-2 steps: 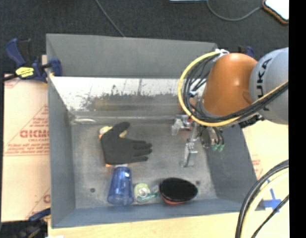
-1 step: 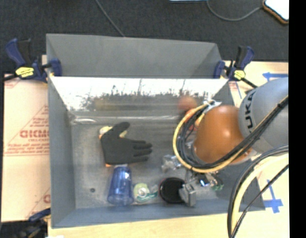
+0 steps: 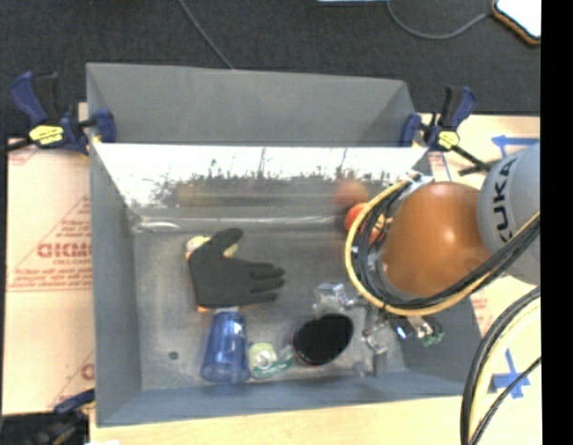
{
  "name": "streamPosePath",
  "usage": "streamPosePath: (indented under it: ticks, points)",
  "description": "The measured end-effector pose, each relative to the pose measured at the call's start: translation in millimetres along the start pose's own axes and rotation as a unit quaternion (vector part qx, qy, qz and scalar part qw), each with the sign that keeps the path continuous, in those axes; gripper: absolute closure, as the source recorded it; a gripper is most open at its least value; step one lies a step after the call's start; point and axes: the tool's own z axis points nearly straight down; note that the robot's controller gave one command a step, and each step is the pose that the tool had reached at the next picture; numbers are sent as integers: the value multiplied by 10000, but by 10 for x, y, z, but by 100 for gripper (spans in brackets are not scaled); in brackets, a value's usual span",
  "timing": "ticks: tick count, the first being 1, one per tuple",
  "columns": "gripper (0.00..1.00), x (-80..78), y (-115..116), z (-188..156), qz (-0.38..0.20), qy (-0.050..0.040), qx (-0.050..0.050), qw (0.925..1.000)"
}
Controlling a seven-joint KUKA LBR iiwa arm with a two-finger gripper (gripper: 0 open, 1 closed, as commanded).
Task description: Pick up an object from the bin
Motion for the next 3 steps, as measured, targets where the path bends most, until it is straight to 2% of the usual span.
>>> streamPosePath:
  ticks: [1,2,3]
  points:
    - [0,-242,556,218,1652,-41,4,9863]
    - [0,-540,21,516,761,-6,5,9971]
    - [100,-627,182,519,2723,-52,1,9622]
